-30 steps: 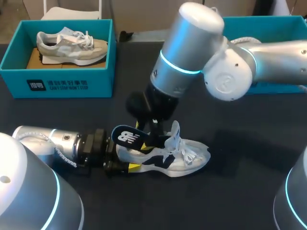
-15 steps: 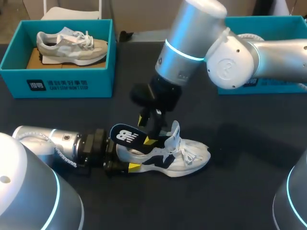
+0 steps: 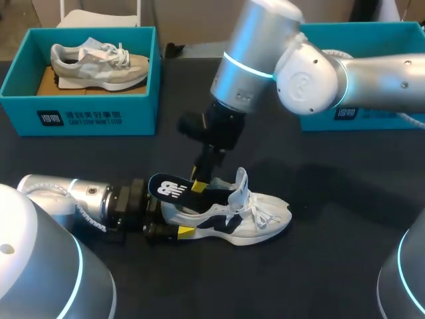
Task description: Take the shoe out of the shoebox, open the shoe tongue, remove and reinsert the insole, then place the shoe into the shoebox
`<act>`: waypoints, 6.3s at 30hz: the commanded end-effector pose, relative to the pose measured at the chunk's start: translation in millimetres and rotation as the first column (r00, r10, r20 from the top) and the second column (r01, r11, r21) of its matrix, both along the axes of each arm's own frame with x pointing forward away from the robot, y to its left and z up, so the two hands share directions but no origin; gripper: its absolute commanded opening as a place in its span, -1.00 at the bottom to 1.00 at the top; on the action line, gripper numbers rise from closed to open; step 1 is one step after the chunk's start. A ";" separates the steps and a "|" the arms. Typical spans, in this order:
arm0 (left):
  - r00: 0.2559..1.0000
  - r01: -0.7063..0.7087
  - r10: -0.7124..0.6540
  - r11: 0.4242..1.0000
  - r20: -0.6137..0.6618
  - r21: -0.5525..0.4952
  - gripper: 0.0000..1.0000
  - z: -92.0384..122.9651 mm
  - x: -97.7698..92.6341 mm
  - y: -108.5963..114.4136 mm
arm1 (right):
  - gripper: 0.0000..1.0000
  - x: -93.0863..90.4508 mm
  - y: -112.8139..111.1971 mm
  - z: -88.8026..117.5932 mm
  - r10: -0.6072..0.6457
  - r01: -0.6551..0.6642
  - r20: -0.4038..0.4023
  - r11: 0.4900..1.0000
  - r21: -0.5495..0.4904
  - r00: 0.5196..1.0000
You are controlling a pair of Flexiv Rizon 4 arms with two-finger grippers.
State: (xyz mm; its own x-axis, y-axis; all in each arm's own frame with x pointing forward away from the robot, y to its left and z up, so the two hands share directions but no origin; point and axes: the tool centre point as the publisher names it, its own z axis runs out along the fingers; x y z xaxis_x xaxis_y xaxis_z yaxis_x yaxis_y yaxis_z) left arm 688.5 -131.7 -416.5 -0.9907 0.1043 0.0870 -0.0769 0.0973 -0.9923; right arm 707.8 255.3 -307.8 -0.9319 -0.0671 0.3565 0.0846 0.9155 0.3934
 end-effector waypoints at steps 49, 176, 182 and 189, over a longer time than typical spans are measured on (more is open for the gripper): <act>1.000 -0.002 0.002 1.000 0.000 -0.001 -1.00 -0.1 0.1 -0.5 | 1.00 11.6 2.6 0.0 0.010 -0.018 -0.155 0.999 -0.050 0.988; 1.000 -0.002 0.002 1.000 0.000 -0.001 -1.00 -0.1 0.1 -0.5 | -0.06 -27.5 13.6 -16.5 0.134 -0.073 -0.540 0.988 0.134 0.831; 1.000 -0.002 0.002 1.000 0.000 -0.001 -1.00 -0.1 0.1 -0.5 | -0.19 -25.8 14.1 -19.1 0.133 -0.065 -0.540 0.988 0.143 0.831; 1.000 -0.002 0.002 1.000 0.000 -0.001 -1.00 -0.1 0.1 -0.5 | -0.69 -24.5 16.8 -17.3 0.135 -0.068 -0.535 0.987 0.143 0.834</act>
